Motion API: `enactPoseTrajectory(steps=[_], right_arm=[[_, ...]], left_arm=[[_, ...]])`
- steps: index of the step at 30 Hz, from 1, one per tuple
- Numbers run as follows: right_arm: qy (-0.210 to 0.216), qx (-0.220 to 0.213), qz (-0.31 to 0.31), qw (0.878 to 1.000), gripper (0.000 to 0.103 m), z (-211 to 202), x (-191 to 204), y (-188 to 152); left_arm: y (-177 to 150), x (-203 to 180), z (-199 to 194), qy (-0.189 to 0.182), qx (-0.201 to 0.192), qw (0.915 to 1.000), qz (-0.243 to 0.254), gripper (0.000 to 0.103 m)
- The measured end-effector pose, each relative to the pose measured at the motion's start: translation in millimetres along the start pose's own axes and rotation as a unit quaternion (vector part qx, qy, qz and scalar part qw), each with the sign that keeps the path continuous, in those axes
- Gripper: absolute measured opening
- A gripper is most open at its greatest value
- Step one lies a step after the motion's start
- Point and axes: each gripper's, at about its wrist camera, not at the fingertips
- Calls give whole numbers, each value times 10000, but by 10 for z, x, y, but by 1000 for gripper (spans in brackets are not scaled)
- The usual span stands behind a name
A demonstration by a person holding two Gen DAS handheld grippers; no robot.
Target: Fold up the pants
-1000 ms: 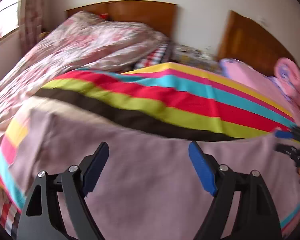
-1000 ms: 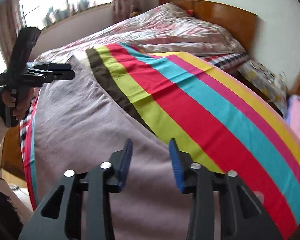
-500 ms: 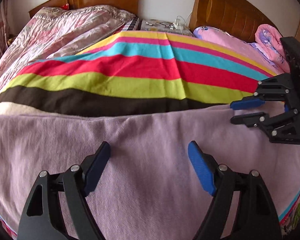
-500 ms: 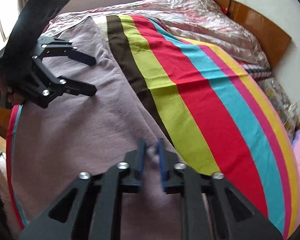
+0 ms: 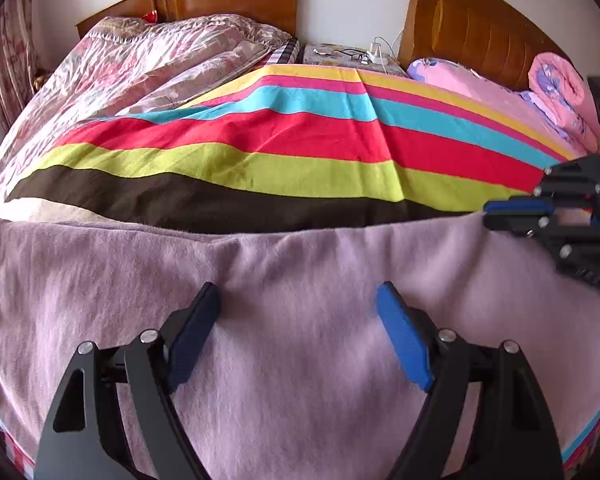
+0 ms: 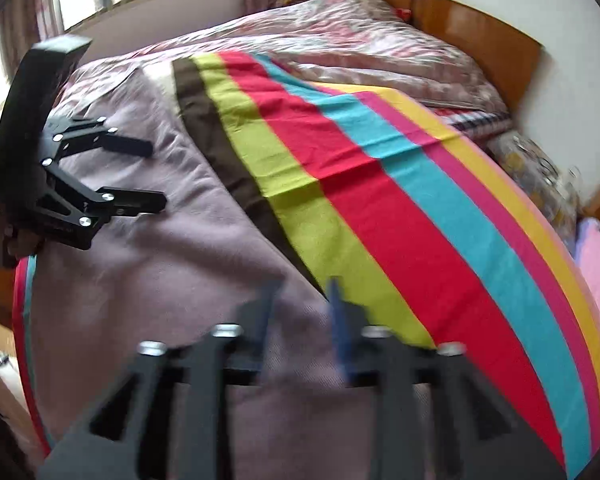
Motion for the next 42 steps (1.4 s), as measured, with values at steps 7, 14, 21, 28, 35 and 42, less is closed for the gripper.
enactPoseTrajectory(steps=[7, 14, 21, 28, 35, 42], right_arm=[[-398, -341, 1414, 9886, 58, -523, -541, -639], [-998, 88, 2295, 9681, 58, -694, -949, -1360], [-1567, 55, 2581, 9533, 59, -1158, -901, -1783], [-2748, -250, 3507, 8949, 70, -2153, -1177, -2808], [-2656, -418, 3567, 8947, 76, -2525, -914, -3287], [-2608, -295, 3166, 9115, 80, -2378, -489, -3709]], left_arm=[[35, 31, -273, 176, -383, 9991, -72, 82], [-2, 372, 25, 331, -45, 9990, -302, 84], [15, 388, 52, 478, -48, 9982, -368, 87], [14, -210, -640, 259, -876, 9931, -734, 83], [-97, -1812, -734, -1196, -805, 9880, 563, 90], [-548, -2838, -463, -1245, -127, 9743, 1874, 90]])
Point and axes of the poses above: each gripper's, at about its wrist camera, not at the fingertips, and z roughly the way its jaws point, x to its left, y to its top, and after that the axes turned 3 degrees about z, right-handed
